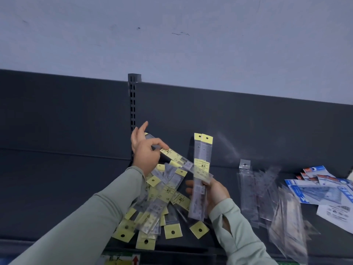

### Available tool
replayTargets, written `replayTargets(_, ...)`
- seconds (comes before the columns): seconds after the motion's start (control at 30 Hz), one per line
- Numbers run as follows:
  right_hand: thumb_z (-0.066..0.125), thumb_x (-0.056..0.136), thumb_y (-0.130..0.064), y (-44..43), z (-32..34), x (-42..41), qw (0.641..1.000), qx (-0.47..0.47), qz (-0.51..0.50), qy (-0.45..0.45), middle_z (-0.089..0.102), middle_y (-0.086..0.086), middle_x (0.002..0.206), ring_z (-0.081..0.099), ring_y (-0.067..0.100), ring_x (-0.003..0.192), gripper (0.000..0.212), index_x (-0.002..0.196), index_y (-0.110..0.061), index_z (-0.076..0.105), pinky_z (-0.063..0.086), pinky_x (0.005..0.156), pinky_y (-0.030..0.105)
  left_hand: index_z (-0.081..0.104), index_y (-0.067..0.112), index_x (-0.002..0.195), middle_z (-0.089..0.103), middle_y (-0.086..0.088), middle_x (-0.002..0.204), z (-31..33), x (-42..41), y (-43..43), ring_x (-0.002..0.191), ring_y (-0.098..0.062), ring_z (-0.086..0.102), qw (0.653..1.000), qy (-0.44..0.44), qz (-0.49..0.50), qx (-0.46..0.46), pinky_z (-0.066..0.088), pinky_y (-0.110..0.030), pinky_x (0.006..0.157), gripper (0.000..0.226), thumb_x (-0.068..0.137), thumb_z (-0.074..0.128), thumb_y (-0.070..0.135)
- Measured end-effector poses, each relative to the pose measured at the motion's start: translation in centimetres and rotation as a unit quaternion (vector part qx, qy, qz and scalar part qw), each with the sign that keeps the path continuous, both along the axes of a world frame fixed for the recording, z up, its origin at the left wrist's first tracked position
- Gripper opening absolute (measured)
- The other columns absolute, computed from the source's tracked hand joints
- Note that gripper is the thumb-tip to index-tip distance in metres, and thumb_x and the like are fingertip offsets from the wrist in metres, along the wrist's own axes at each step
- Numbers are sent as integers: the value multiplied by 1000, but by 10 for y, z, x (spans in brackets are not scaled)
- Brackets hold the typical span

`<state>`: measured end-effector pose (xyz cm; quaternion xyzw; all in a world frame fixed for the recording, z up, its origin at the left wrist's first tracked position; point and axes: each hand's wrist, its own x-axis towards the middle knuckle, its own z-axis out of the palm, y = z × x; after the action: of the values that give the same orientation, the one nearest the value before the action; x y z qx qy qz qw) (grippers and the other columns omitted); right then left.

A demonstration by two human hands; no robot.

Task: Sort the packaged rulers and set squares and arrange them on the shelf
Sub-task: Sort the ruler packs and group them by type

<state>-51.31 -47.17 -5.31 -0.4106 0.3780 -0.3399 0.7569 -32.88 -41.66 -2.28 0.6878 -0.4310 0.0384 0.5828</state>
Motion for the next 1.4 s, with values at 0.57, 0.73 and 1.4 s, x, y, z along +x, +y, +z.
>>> replayTargets(0.57,48,95,-2,11,-5,4,989,-33,141,27,68,13,65,62,21,47,9,91,-1,57,53,47,26,40,30,142,7,4,158,-15,-15,-1,146,-15,1,984,-41,-60,163,17,-37,117,66,89,49,-7)
replayTargets(0.73,39,99,-3,3,-16,9,996,-29,75,35,67,19,70,66,29,54,15,100,-8,53,55,52,36,62,16,116,62,-6,118,-31,-22,0,111,-25,56,873,-111,-52,473,48,-38,94,43,87,57,48)
replayTargets(1.4,42,96,1,-2,-17,16,998,-41,52,18,55,14,63,51,23,47,14,100,-8,53,46,51,30,46,17,65,45,0,65,-1,-20,-14,56,-13,42,945,256,-84,186,39,-25,55,33,98,48,16)
